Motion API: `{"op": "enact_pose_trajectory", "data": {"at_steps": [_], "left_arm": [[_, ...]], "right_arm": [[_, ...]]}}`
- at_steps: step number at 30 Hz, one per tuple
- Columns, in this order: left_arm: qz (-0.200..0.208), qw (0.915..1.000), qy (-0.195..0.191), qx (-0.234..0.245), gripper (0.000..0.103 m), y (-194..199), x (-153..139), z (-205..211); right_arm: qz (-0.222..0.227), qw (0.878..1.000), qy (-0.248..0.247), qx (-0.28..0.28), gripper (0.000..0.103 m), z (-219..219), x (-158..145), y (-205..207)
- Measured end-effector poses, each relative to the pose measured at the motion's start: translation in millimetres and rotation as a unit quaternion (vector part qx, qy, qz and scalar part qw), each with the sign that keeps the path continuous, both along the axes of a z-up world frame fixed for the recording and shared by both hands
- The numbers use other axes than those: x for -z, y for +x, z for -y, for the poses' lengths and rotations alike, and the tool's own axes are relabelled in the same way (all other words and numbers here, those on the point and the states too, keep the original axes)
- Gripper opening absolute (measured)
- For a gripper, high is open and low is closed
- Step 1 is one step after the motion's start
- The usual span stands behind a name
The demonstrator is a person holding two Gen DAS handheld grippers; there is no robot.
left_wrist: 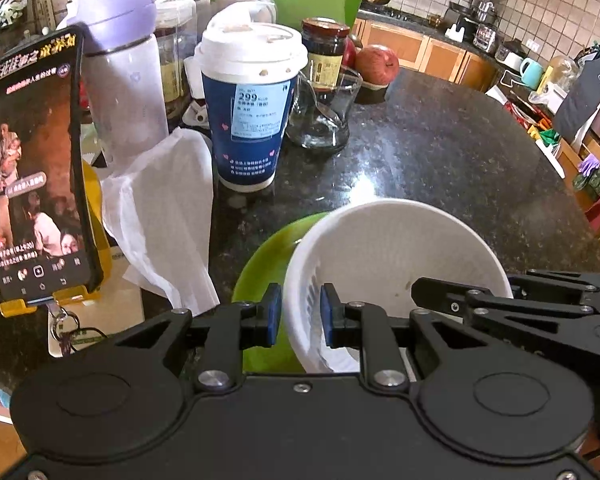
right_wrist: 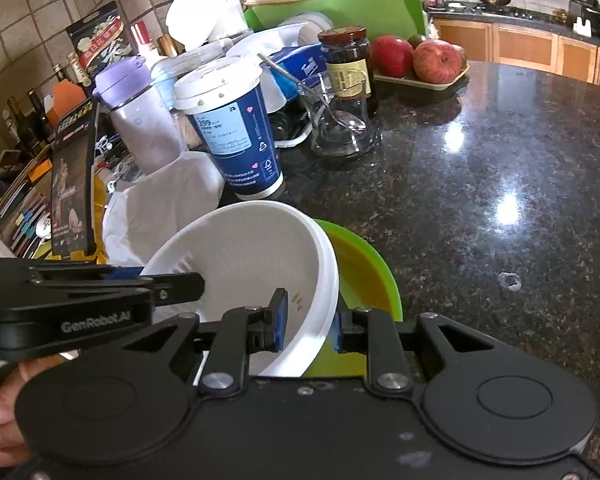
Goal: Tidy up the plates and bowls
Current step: 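Lower the held white bowls onto the green plate with the left tool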
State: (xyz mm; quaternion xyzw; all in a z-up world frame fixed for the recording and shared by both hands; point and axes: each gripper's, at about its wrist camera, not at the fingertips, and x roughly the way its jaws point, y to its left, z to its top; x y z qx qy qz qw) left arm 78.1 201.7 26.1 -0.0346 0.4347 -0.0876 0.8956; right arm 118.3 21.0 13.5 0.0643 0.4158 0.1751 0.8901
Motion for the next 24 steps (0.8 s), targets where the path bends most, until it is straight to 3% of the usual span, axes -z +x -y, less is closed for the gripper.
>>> {"op": "enact_pose_trajectory", "data": {"at_steps": [24], "left_arm": [[0.019, 0.9997, -0.005, 0.016, 0.029, -1, -9, -6]], "right_arm": [[0.050, 0.997, -0.002, 0.065, 0.025, 9, -15, -10]]}}
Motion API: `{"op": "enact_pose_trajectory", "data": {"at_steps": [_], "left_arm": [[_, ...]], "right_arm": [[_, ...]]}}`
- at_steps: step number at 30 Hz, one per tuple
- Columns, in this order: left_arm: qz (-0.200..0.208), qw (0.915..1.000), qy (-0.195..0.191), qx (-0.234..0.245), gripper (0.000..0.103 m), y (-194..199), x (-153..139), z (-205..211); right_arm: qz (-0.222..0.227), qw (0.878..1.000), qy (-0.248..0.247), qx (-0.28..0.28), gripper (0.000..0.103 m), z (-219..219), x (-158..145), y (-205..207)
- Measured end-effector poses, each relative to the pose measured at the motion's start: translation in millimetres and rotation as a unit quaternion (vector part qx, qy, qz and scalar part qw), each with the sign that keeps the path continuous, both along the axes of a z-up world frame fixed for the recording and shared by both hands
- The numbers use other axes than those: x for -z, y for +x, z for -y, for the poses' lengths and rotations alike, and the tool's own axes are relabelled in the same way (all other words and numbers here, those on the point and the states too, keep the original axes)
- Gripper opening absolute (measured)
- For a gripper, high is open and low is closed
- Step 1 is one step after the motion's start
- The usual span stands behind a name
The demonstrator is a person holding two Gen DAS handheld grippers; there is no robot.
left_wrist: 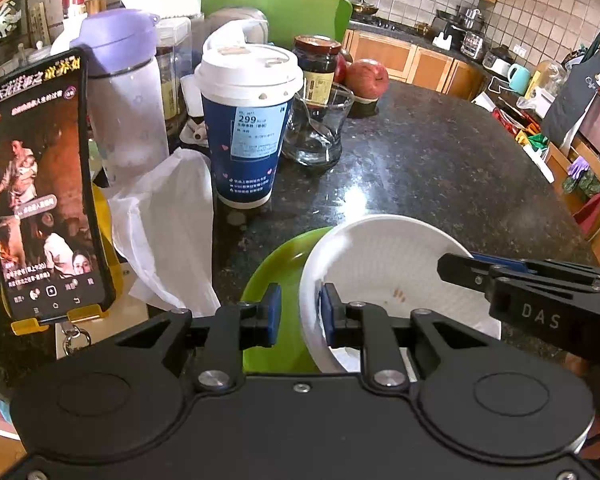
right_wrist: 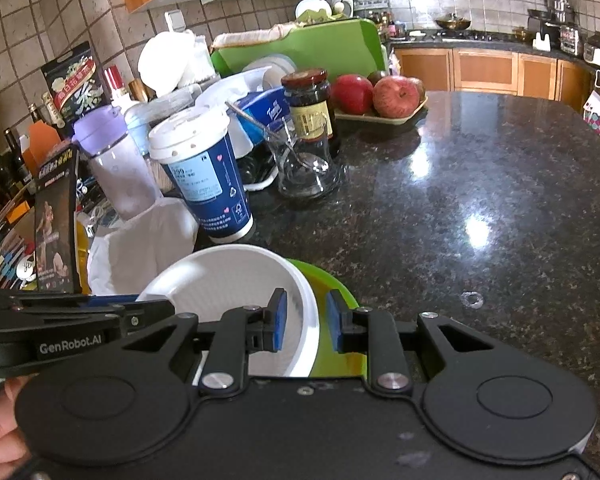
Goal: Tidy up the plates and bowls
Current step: 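Lower the held white bowls onto the green plate with the left tool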
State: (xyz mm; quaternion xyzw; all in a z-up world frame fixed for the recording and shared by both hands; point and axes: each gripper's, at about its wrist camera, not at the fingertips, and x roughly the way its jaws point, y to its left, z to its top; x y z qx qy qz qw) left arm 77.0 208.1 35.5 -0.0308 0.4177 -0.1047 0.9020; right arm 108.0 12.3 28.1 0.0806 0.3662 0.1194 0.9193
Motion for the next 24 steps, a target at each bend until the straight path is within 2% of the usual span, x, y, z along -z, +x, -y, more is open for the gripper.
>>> {"op": "enact_pose_trajectory", "data": {"at_steps": [10, 24], "left_arm": [[0.010, 0.9999, 0.004, 0.000, 0.029, -2, -7, -4], [0.027, 0.9980, 0.050, -0.027, 0.029, -12, -8, -2]], "right_arm": [[0.036, 0.999, 0.002, 0.021, 0.026, 1, -13, -16], [0.076, 0.995, -0.011, 0.060, 0.026, 0, -23, -50]]}}
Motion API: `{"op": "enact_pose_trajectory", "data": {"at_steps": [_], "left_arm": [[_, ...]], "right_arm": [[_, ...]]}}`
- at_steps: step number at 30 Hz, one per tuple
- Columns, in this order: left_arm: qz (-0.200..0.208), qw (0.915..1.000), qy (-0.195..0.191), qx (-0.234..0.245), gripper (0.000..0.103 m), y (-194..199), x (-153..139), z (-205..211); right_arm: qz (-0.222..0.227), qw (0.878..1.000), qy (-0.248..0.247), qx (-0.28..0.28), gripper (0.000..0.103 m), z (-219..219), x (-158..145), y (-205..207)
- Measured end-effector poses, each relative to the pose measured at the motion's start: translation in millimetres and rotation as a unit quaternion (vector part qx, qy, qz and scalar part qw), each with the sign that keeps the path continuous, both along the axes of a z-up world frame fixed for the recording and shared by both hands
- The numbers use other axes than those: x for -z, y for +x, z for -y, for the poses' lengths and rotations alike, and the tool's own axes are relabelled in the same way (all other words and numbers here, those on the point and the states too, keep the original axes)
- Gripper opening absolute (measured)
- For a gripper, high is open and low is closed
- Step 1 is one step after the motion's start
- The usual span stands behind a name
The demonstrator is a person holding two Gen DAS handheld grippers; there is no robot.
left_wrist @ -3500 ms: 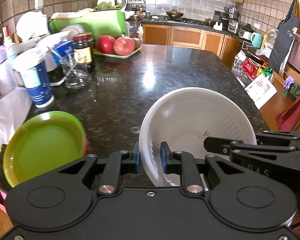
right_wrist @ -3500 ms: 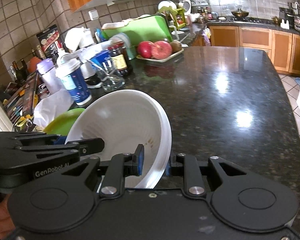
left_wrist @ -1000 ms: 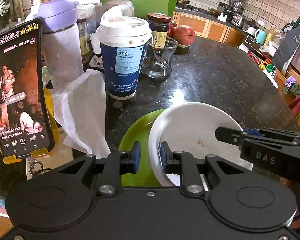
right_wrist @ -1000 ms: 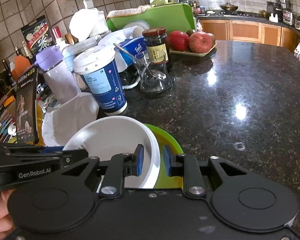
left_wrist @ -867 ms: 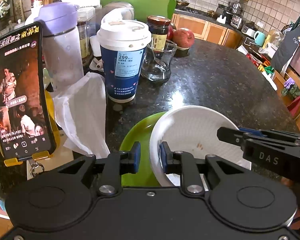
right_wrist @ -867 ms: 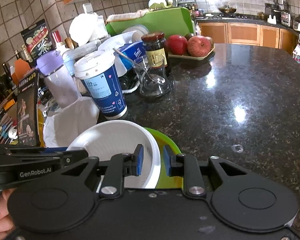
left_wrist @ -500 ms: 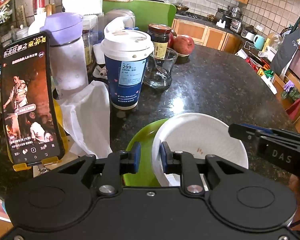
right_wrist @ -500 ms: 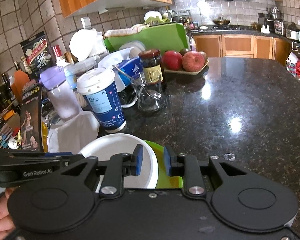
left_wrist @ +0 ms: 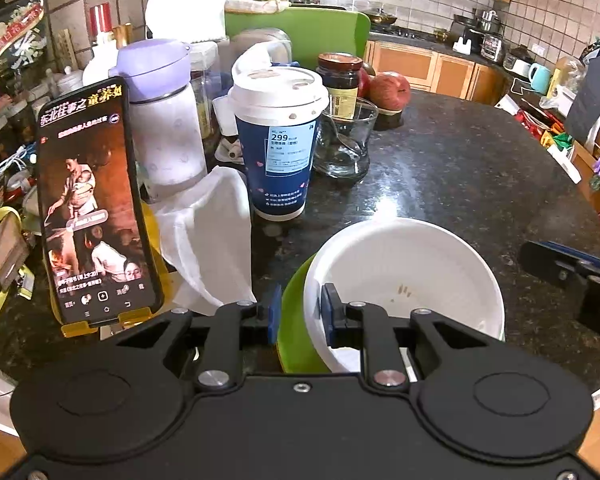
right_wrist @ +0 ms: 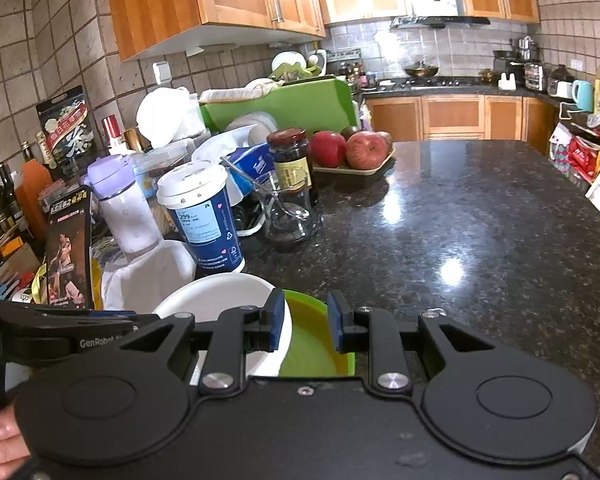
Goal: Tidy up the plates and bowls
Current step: 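Lower the held white bowls onto the green plate with the left tool, then open the left tool and withdraw it from the bowl rim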
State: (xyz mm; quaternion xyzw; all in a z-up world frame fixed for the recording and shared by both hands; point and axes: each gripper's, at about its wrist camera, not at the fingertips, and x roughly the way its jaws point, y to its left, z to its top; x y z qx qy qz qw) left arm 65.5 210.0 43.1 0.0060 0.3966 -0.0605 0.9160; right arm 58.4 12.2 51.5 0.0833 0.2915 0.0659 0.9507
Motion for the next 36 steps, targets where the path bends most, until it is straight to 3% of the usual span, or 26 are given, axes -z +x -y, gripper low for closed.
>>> {"op": "enact_pose_trajectory", "data": {"at_steps": [11, 19, 36], "left_arm": [[0.023, 0.9997, -0.008, -0.001, 0.029, -14, -12, -1], [0.042, 0.9991, 0.007, -0.008, 0.029, -29, -13, 11], [0.032, 0.9994, 0.004, -0.014, 0.029, -63, -10, 34]], "right_arm": [[0.012, 1.000, 0.003, 0.015, 0.026, 2, -3, -20], [0.017, 1.000, -0.007, 0.013, 0.026, -1, 1, -40], [0.016, 0.999, -0.027, 0.007, 0.027, 9, 4, -76]]}}
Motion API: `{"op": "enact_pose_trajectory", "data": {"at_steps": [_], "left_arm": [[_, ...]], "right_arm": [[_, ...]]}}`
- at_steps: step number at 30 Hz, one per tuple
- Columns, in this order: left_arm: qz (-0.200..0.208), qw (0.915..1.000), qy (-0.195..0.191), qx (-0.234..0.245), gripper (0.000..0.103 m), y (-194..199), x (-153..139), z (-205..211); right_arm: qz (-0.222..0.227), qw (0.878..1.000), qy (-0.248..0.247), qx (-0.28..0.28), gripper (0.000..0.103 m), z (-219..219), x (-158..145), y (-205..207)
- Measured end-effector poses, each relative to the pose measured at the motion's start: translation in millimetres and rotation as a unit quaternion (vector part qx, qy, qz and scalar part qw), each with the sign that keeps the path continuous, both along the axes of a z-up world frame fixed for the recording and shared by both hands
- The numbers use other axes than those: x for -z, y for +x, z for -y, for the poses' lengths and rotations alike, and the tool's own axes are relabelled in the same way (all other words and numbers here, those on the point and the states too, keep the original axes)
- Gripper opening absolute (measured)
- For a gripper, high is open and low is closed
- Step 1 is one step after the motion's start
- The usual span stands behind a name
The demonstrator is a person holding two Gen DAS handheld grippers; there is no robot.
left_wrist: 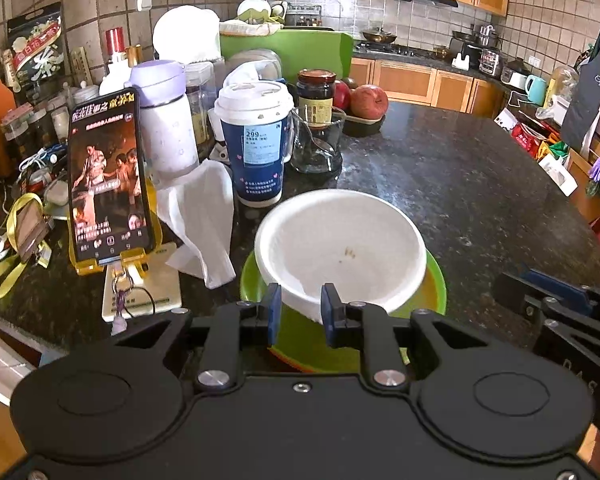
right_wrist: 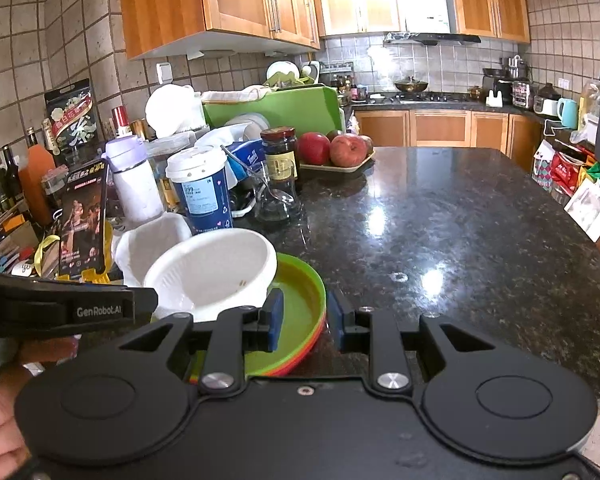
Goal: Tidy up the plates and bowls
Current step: 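Open the left tool and withdraw it from the bowl rim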
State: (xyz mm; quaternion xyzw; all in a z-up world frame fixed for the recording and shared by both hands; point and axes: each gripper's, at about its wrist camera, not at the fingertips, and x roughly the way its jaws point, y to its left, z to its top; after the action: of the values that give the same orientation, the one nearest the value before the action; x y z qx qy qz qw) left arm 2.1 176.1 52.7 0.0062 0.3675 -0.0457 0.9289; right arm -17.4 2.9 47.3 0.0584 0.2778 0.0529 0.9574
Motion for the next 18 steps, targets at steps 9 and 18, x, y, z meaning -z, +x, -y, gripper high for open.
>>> {"op": "enact_pose_trajectory", "data": {"at_steps": [9, 18], "left_arm": [[-0.005, 0.9998, 0.020, -0.004, 0.029, -17, 7, 11], [-0.005, 0.9997, 0.026, 0.003, 0.029, -28, 7, 13]], "right_arm": [[-0.010, 1.000, 0.004, -0.003, 0.027, 3, 3, -15], [-0.007, 1.000, 0.004, -0.001, 0.027, 2, 2, -31]]}}
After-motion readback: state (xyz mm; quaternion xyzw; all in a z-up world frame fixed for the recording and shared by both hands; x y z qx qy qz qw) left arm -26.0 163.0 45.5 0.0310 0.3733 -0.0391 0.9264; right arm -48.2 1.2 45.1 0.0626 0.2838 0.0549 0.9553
